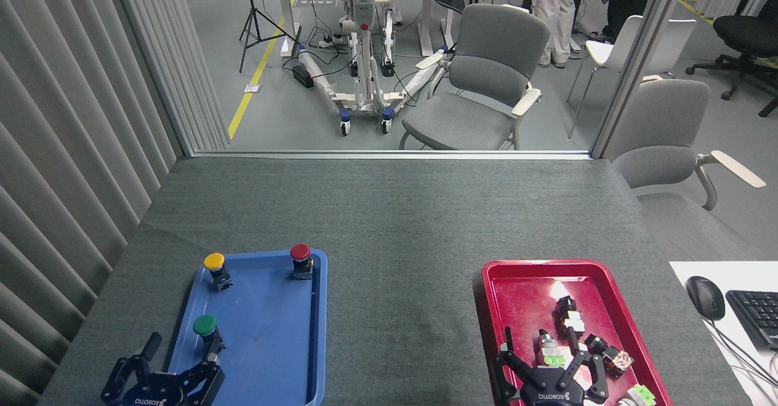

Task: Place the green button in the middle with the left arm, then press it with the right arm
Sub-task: 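Position the left hand beside the green button on the blue tray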

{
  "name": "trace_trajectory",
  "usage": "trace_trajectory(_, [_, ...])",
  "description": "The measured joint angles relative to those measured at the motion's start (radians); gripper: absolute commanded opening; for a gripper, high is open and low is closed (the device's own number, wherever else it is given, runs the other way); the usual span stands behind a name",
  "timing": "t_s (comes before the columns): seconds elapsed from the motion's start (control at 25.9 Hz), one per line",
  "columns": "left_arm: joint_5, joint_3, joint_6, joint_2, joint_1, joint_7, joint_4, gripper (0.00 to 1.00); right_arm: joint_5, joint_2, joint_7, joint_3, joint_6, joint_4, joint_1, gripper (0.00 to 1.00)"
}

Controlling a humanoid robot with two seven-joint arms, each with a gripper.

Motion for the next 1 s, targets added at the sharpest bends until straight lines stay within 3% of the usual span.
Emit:
trace_trajectory(0.58, [-0.006,0.024,-0.092,0.036,-0.019,0.016,0.004,1.0,-0.005,0.007,0.011,0.003,0.004,-0.01,-0.015,0.99])
trace_trajectory(1.0, [0.004,0.033,-0.091,0.036,-0.015,0.019,0.019,1.0,-0.007,0.002,0.011,0.005,0.001,-0.013,-0.027,0.99])
